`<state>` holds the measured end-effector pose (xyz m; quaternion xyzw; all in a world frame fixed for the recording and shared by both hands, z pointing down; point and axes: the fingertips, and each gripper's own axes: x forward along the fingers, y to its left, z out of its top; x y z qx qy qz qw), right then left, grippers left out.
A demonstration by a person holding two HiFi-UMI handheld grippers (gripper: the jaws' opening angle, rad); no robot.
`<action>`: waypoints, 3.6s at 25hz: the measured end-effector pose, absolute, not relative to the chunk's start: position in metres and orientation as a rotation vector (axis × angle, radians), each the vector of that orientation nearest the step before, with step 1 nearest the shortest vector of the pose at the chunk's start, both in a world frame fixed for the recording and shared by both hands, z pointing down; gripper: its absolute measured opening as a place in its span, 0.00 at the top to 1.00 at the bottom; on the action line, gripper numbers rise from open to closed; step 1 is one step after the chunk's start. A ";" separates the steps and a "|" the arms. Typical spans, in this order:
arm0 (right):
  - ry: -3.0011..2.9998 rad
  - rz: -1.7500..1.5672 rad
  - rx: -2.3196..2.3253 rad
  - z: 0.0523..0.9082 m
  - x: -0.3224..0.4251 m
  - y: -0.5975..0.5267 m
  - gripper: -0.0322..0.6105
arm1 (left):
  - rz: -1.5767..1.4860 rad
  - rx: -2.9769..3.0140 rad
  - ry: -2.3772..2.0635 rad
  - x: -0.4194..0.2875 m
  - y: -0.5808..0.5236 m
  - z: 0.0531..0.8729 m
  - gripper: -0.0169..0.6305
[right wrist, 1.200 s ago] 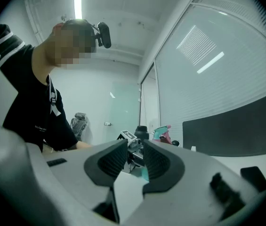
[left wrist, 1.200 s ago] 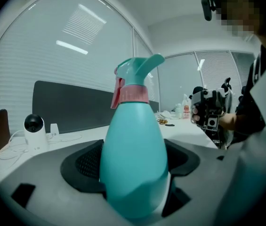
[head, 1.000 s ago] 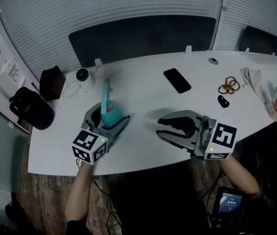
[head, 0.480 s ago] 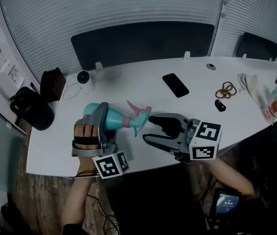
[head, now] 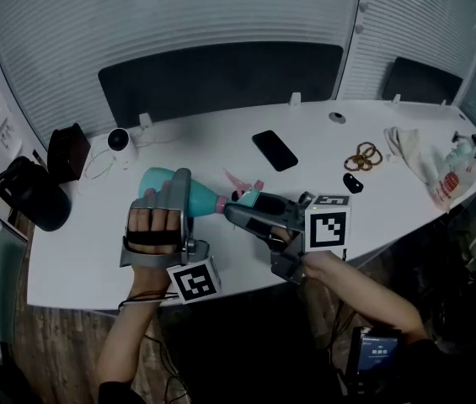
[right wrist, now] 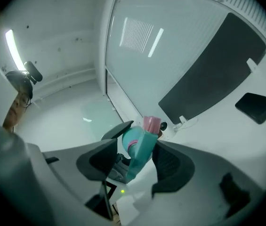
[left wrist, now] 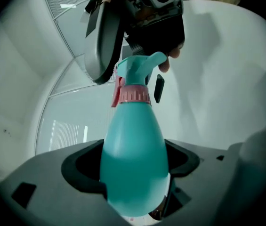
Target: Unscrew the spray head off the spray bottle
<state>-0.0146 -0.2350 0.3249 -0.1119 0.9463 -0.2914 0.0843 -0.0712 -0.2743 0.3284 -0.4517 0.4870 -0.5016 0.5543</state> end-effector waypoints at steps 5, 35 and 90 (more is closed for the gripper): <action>2.891 -0.863 -0.320 0.331 -0.010 -0.239 0.72 | -1.234 -1.094 1.144 -0.059 -0.279 0.334 0.38; 3.658 1.685 0.216 0.299 -0.024 -0.174 0.75 | -1.092 -2.508 0.629 -0.013 -0.216 0.361 0.39; 3.414 -0.604 -0.209 0.296 -0.075 -0.221 0.72 | -1.345 -1.274 1.163 -0.121 -0.270 0.300 0.39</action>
